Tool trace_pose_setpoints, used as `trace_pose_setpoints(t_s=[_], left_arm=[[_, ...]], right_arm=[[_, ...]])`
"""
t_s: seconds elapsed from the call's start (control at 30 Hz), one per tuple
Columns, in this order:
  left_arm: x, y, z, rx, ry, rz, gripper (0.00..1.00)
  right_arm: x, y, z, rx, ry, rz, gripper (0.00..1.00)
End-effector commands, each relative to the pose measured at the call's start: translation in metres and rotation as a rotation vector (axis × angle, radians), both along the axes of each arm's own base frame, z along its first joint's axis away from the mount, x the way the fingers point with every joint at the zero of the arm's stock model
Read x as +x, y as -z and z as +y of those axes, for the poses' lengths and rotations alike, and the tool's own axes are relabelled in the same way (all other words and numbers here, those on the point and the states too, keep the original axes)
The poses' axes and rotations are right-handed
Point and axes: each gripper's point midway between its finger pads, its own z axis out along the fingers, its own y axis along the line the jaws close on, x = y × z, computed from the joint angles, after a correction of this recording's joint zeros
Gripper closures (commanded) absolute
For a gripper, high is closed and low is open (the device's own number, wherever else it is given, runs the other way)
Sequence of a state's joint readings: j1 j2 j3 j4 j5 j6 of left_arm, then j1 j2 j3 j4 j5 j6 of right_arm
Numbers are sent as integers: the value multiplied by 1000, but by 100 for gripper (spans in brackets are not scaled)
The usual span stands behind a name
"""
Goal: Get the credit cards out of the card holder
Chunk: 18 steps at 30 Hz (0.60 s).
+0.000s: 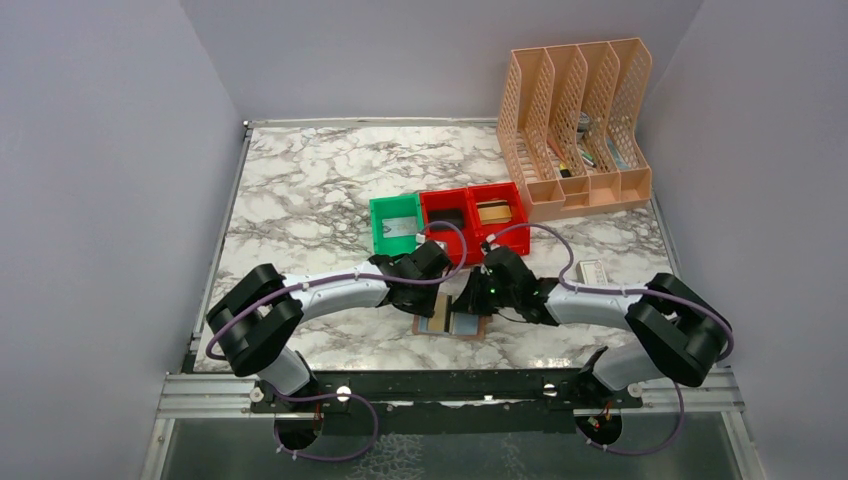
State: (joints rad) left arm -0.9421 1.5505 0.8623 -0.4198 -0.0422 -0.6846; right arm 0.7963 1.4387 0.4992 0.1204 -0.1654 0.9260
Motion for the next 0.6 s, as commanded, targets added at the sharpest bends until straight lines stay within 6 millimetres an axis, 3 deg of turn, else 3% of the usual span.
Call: trace_pose_setpoints(t_s=[0.0,0.17,0.37,0.57], left_arm=[[-7,17,22,107,-14,20,72],[-6,16,21,105,-12,18,72],[-7,15,21,102,-6,19,72],[-6,15,20,100,-7,17,72]], right_arm=[[2,12,-25,-105,50,-23,97],[-2,10,-20,-74,35,-7,96],[-7,10,-10,-23,5,23,76],[-7,20,-10,-65,-19,31,71]])
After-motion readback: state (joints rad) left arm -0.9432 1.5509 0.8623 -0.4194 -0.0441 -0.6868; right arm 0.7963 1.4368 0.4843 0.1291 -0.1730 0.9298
